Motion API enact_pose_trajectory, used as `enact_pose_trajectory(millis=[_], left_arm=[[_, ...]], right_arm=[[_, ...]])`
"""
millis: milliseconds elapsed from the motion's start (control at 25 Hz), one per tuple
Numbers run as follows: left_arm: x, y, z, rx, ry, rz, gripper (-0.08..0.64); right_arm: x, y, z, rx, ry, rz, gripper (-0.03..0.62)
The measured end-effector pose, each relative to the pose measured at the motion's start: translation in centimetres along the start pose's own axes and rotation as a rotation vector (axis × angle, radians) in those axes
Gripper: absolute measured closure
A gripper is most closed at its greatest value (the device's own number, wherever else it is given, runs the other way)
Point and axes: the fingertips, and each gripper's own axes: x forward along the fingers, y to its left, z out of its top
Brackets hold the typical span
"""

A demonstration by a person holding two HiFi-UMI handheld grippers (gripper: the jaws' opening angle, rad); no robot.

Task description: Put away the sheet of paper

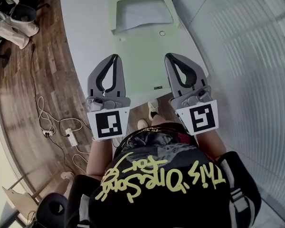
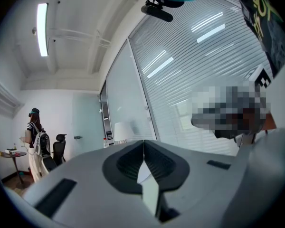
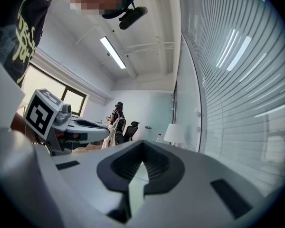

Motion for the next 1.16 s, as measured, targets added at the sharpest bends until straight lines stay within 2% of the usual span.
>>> enact_pose_trajectory(millis=[160,480,1000,1160], left_arm=[[-0.2,0.0,-0.3,0.003,0.005,0.002,0.551],[-0.8,-0.1,-0.2,0.01,0.001,0.002,0.551],[-1.2,0.0,-0.4,0.012,0.001,-0.001,0.551],[-1.5,0.1,-0.3,0.011,-0.003,-0.003,0.551]], right_arm=[[-0.8,-0.3,-0.9,-0.048,0.036,-0.016,0.586],[-1.2,-0.5,-1.7,-0.013,0.062,-0.028,0.586],[-1.1,0.2,-1.4,-0.056,0.058,-0.021,0.586],[-0.9,0.5,-0.5,-0.027,0.011,-0.037,0.586]])
